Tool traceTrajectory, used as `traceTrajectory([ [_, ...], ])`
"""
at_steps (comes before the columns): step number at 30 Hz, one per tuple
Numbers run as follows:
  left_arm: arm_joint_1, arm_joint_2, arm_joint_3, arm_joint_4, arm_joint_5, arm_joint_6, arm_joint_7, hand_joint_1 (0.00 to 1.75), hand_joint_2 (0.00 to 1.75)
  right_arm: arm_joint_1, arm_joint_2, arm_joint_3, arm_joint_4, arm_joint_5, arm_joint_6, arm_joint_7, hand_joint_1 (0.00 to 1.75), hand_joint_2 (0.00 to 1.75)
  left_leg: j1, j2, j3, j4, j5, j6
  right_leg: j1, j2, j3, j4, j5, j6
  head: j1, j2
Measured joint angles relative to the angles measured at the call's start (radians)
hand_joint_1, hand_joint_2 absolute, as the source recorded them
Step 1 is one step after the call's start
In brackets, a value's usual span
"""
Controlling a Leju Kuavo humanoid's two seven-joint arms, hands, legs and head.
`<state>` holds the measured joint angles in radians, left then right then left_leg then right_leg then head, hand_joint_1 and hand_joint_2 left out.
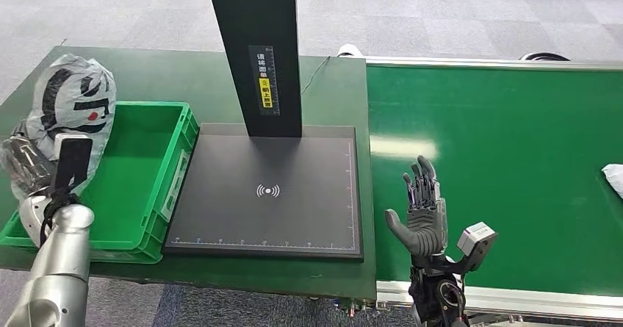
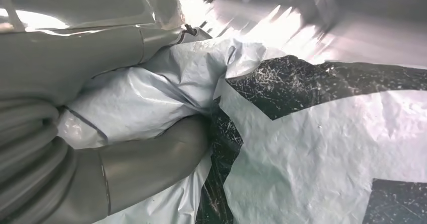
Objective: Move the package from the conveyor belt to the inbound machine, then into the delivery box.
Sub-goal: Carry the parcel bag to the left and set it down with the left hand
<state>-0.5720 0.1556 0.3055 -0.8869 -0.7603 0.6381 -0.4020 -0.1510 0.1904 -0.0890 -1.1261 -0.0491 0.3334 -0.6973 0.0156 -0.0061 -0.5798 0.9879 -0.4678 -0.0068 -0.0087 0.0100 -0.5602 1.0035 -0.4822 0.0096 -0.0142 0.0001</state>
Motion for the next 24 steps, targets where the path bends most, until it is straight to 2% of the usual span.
traceTrajectory([
  [1, -0.02, 0.003, -0.005, 0.044, -0.027, -0.006, 0.021, 1.4, 1.75, 0.0, 0.0, 0.0, 0.0, 0.0, 0.0, 0.0, 0.0, 1.75, 0.0, 0.0, 0.0, 0.0, 0.0, 0.0, 0.0, 0.0, 0.0, 0.0, 0.0, 0.0, 0.0, 0.0],
  [4, -0.078, 0.006, -0.025, 0.156, -0.089, -0.042, 0.077, 0.22, 1.75, 0.0, 0.003, 0.001, 0.0, 0.001, 0.001, 0.0, 0.0, 1.75, -0.001, -0.001, 0.0, 0.0, 0.0, 0.0, -0.001, 0.0, 0.001, 0.0, 0.0, 0.0, 0.0, 0.0],
  [5, -0.095, 0.006, -0.034, 0.19, -0.11, -0.061, 0.102, 0.0, 1.75, 0.0, 0.004, 0.001, 0.0, 0.001, 0.001, 0.0, 0.0, 1.75, -0.001, -0.001, 0.0, 0.0, 0.0, 0.0, -0.001, 0.0, 0.001, 0.0, 0.0, 0.0, 0.0, 0.0],
  [9, -0.145, 0.001, -0.079, 0.302, -0.183, -0.141, 0.18, 0.0, 1.75, 0.0, 0.007, 0.001, 0.0, 0.001, -0.001, 0.0, 0.0, 1.75, -0.001, 0.0, 0.001, 0.0, 0.0, 0.0, -0.001, 0.0, 0.001, 0.0, 0.0, 0.0, 0.0, 0.0],
  [11, -0.155, -0.008, -0.09, 0.323, -0.151, -0.174, 0.128, 0.0, 1.75, -0.001, 0.008, 0.001, 0.0, 0.002, -0.005, 0.0, 0.0, 1.75, -0.001, 0.0, 0.001, 0.0, 0.0, 0.0, -0.001, 0.0, 0.001, 0.0, 0.0, 0.0, 0.0, 0.0],
  [14, -0.141, -0.029, -0.093, 0.291, -0.008, -0.256, -0.016, 0.0, 1.75, -0.002, 0.008, 0.001, 0.0, 0.003, -0.014, 0.0, 0.0, 1.75, -0.001, 0.0, 0.001, 0.0, 0.0, 0.0, -0.001, 0.0, 0.001, 0.0, 0.0, 0.0, 0.0, 0.0],
  [16, -0.095, -0.048, -0.101, 0.203, 0.096, -0.316, -0.076, 0.0, 1.75, -0.003, 0.007, 0.0, 0.0, 0.005, -0.018, 0.0, 0.0, 1.75, -0.002, 0.001, 0.001, 0.0, -0.001, 0.0, -0.001, 0.001, 0.002, 0.0, 0.0, 0.0, 0.0, 0.0],
  [18, -0.016, -0.075, -0.122, 0.053, 0.195, -0.342, -0.113, 0.0, 1.75, -0.003, 0.007, -0.002, 0.0, 0.006, -0.023, 0.0, 0.0, 1.75, -0.003, 0.001, 0.002, 0.0, -0.002, 0.0, -0.002, 0.002, 0.002, 0.0, -0.001, 0.001, 0.0, 0.0],
  [24, 0.287, -0.18, -0.206, -0.441, 0.428, -0.248, -0.215, 0.0, 1.75, 0.0, 0.008, -0.007, 0.0, 0.011, -0.038, 0.002, 0.0, 1.75, -0.004, 0.001, 0.002, 0.0, -0.004, 0.0, -0.004, 0.002, 0.001, 0.0, -0.003, 0.002, 0.0, 0.0],
])
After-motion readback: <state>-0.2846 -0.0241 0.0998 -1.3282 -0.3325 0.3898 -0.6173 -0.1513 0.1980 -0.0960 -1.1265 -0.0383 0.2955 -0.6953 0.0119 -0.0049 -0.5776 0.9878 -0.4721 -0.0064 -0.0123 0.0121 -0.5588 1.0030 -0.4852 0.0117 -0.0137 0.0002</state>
